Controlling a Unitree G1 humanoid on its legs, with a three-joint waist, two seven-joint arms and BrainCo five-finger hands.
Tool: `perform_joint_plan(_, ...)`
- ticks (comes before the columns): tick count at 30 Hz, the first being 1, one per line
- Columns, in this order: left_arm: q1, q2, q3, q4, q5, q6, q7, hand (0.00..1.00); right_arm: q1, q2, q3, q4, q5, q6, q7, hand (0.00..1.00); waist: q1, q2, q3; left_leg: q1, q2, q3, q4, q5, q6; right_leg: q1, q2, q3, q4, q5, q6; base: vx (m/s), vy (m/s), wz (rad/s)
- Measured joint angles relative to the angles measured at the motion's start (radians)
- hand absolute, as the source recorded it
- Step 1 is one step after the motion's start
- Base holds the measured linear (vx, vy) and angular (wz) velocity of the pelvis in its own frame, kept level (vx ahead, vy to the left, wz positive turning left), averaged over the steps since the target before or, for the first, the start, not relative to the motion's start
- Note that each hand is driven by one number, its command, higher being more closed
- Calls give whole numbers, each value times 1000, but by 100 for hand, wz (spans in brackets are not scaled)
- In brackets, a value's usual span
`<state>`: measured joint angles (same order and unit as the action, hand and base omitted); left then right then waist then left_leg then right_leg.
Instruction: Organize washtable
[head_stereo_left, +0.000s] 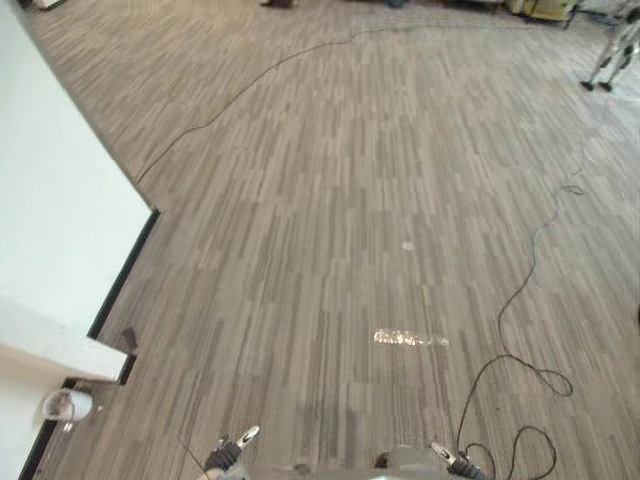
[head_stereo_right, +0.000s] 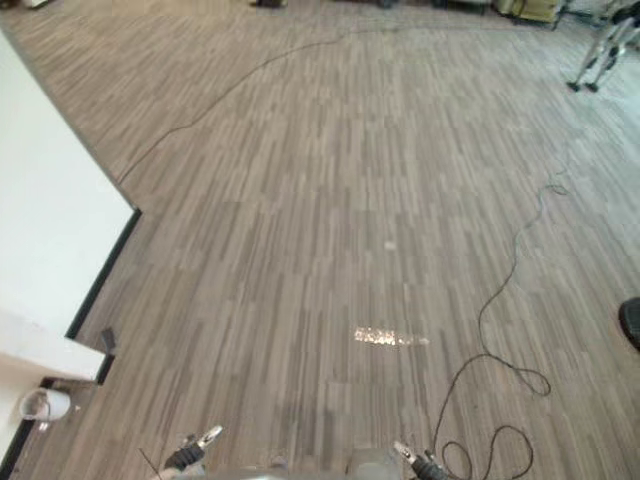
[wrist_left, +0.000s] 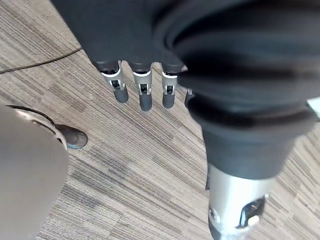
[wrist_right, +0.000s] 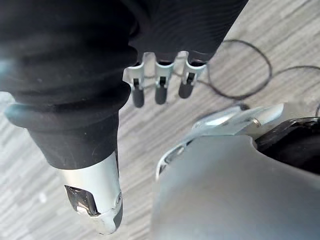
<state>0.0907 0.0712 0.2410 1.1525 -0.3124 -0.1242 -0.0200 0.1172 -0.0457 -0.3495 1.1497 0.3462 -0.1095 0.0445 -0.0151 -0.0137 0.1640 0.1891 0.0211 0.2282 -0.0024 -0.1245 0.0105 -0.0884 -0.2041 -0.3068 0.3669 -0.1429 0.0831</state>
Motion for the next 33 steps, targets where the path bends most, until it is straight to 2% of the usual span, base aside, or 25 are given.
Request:
perform_joint_plan(2,-8,12,-3,1,1,5,0,0,-1,6,-6,1,7,1,0,0,3,-11,6,-2,26,8,11,-23,-14,-44,-22,-35,-25,2,2,56,-29,-23)
perform_joint_plan(6,-6,16,-3,6,2,8,1,0,2,-1,-6,0,7,1,-1,0,1,0,12,26,122,18,45,-68,-87,-83,-29,-79,-100,47,13,139,-158,-14)
perform_joint_plan(7,-3,17,-3,6,2,8,1,0,10,2,-3,0,6,2,-1,0,-1,-5,10,40,140,17,46,-78,-114,-84,-36,-79,-120,79,18,301,-373,8)
perform_joint_plan(8,-3,15,-3,5,2,8,1,0,24,5,-4,1,7,2,-1,0,-3,-8,7,62,150,13,34,-89,-143,-82,-49,-79,-105,146,29,309,-390,13)
perform_joint_plan(9,-1,11,0,7,3,8,2,0,24,-4,-9,1,8,2,-1,0,-11,16,7,74,174,8,27,-91,-153,-87,-38,-80,-76,146,23,375,-358,17)
perform_joint_plan(10,14,-20,6,11,6,8,-1,0,23,-26,-3,-7,5,3,1,0,-26,47,-12,80,216,7,19,-68,-189,-98,1,-104,-47,86,4,372,-261,-5)
perform_joint_plan(11,13,-40,29,12,7,5,0,0,8,-33,-6,-1,4,4,-2,0,-26,74,-19,60,241,5,70,-29,-222,-110,15,-99,-10,63,-23,395,-274,-12)
perform_joint_plan(12,13,-42,39,10,7,4,0,0,8,-42,-3,5,4,4,0,0,-25,74,-19,36,248,-6,121,-14,-225,-109,26,-99,-3,48,-29,396,-351,-24)
perform_joint_plan(13,13,-44,51,7,3,4,0,0,7,-42,7,5,-2,5,0,0,-23,64,-13,-28,274,-27,271,13,-224,-85,45,-99,-21,29,-48,378,-364,-19)
perform_joint_plan(14,15,-51,83,6,-1,4,0,0,7,-44,7,12,-4,5,-1,0,-20,69,-10,-104,309,-62,460,30,-214,-32,76,-95,-69,23,-60,366,-342,-25)
perform_joint_plan(15,17,-52,95,5,-9,4,0,0,7,-46,8,15,-4,6,-1,0,-17,70,-10,-133,317,-79,565,23,-215,1,98,-88,-96,20,-67,345,-286,-44)
perform_joint_plan(16,21,-53,111,-2,-13,2,1,0,9,-47,17,23,-4,5,0,0,-10,66,-7,-172,301,-108,699,3,-229,63,125,-75,-140,18,-82,343,-245,-54)
perform_joint_plan(17,21,-52,114,-10,-25,0,0,0,7,-45,17,37,-4,4,0,0,-4,54,-6,-202,265,-123,748,-31,-228,114,139,-62,-172,14,-91,340,-219,-52)
perform_joint_plan(19,17,-50,115,-20,-33,-6,-1,0,4,-42,16,45,-5,5,0,0,5,41,-3,-252,211,-97,733,-79,-210,158,144,-43,-208,12,-94,330,-130,-38)
perform_joint_plan(20,14,-48,115,-23,-41,-8,0,0,-2,-40,15,47,-6,5,0,0,7,34,0,-296,163,-66,664,-104,-186,184,143,-28,-233,13,-94,327,-58,-43)
perform_joint_plan(23,12,-48,115,-23,-43,-11,1,0,-7,-32,14,50,-34,6,1,0,16,26,2,-331,66,-49,505,-108,-164,213,129,4,-265,10,-88,237,79,-36)
perform_joint_plan(25,8,-44,115,-21,-42,-11,1,0,-14,-30,14,50,-45,4,1,0,30,20,4,-297,-10,-41,352,-103,-149,215,119,28,-280,-1,-61,255,189,-29)
perform_joint_plan(26,5,-48,119,-18,-42,-10,1,0,-14,-34,14,51,-51,5,-1,0,33,24,13,-234,-28,-35,261,-71,-39,227,125,35,-286,-9,-46,321,193,-6)
perform_joint_plan(27,5,-30,123,-20,-42,-11,0,0,-15,-20,28,43,-65,4,0,0,35,-10,37,-217,-41,-25,275,-61,-29,265,116,38,-323,6,-51,310,178,2)
perform_joint_plan(28,7,-18,125,-19,-42,-12,0,0,-13,-13,39,44,-76,3,0,0,40,-22,45,-242,-43,-18,342,-68,-40,284,105,38,-341,15,-45,265,144,3)
perform_joint_plan(29,7,-7,152,-14,-40,-10,-1,0,-26,-3,45,51,-86,5,1,0,61,-46,62,-301,-43,-5,479,-105,-43,314,82,37,-352,16,-41,103,68,-13)
perform_joint_plan(30,19,-11,166,-10,-38,-9,0,0,-28,1,45,56,-95,7,1,0,74,-50,50,-280,-46,-14,432,-114,-27,323,83,40,-350,14,-37,208,114,-31)
perform_joint_plan(31,64,-38,183,-3,-30,-5,0,0,-12,-19,36,51,-119,6,3,0,80,-12,23,-209,-60,-47,312,-138,40,329,102,38,-344,-8,-3,248,114,-18)
perform_joint_plan(32,68,-27,199,2,-29,5,2,0,-12,-11,39,51,-132,6,3,0,83,-37,23,-191,-87,-51,299,-142,55,313,63,34,-264,-61,50,275,132,1)
perform_joint_plan(33,68,-29,198,5,-29,5,1,0,-12,-14,40,50,-136,5,4,0,84,-32,23,-184,-92,-61,294,-150,61,274,44,34,-165,-86,69,195,109,32)
